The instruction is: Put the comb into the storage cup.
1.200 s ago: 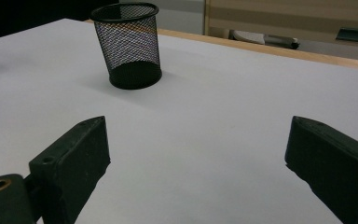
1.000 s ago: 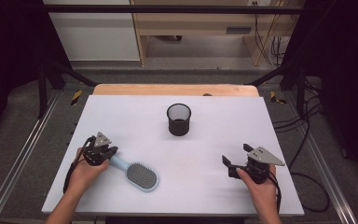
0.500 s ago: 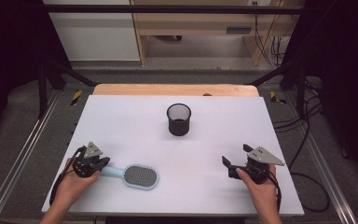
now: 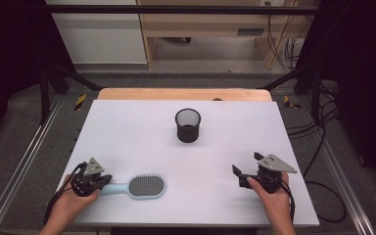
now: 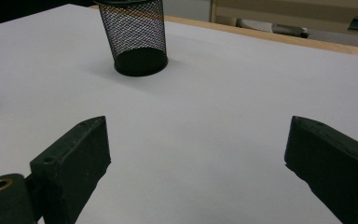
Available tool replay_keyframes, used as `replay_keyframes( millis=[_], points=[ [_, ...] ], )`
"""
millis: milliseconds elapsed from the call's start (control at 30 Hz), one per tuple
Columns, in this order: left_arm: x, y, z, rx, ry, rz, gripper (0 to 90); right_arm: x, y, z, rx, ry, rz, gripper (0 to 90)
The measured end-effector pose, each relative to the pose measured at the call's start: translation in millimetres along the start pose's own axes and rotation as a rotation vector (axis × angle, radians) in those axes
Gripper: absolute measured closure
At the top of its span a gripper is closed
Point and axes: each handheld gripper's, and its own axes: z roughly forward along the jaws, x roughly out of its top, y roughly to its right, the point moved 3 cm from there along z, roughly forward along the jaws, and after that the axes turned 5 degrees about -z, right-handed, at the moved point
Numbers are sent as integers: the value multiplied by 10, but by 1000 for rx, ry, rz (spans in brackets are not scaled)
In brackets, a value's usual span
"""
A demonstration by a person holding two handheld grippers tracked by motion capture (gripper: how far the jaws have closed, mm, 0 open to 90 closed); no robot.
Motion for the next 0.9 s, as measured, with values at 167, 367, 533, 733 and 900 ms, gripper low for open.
replay_keyframes(
  millis=[167, 367, 533, 733, 900],
  points=[
    [-94, 50, -71, -12, -1, 5, 900, -14, 1, 4, 3, -8, 2, 68],
    [-192, 145, -144, -36, -2, -2, 900, -24, -21, 16, 9, -18, -3, 68],
    [-241, 228, -159, -53, -9, 5, 900, -29, -16, 19, 9, -21, -2, 68],
    [-234, 284, -154, -52, -3, 19, 900, -32, -16, 20, 10, -25, -2, 68],
    [-170, 284, -179, -29, 39, 42, 900, -30, -8, 14, 9, -22, -3, 68]
  ],
)
